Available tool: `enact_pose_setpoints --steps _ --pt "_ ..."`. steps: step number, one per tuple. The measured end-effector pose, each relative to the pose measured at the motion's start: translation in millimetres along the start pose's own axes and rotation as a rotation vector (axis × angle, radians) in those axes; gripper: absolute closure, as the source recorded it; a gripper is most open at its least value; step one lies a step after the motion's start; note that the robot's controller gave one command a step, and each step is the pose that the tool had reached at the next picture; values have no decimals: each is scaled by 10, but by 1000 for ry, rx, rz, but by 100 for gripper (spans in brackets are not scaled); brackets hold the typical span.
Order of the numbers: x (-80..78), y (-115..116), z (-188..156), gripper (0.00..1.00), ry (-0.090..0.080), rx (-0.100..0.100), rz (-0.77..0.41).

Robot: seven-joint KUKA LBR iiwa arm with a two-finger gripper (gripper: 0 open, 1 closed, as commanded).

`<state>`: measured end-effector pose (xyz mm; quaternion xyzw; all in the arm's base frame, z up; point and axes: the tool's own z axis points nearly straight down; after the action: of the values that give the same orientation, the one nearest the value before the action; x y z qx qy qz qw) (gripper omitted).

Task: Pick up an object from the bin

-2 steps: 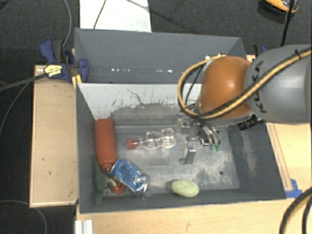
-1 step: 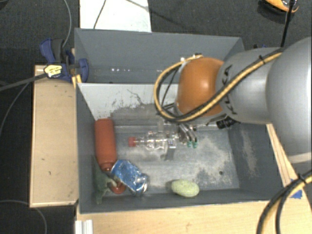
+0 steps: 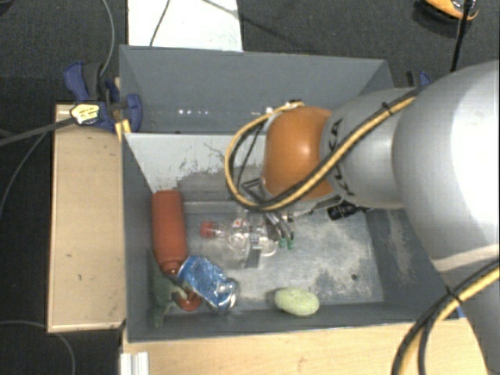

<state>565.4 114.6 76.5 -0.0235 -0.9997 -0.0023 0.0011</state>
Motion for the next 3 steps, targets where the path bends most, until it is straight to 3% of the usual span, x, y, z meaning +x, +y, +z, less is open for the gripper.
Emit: enact_pose_setpoints --steps 1,2,3 --pt "-72 -216 59 100 -17 2 65" --pt "-72 -216 59 100 -17 2 65" --pt "-146 -40 -831 100 -20 1 45"
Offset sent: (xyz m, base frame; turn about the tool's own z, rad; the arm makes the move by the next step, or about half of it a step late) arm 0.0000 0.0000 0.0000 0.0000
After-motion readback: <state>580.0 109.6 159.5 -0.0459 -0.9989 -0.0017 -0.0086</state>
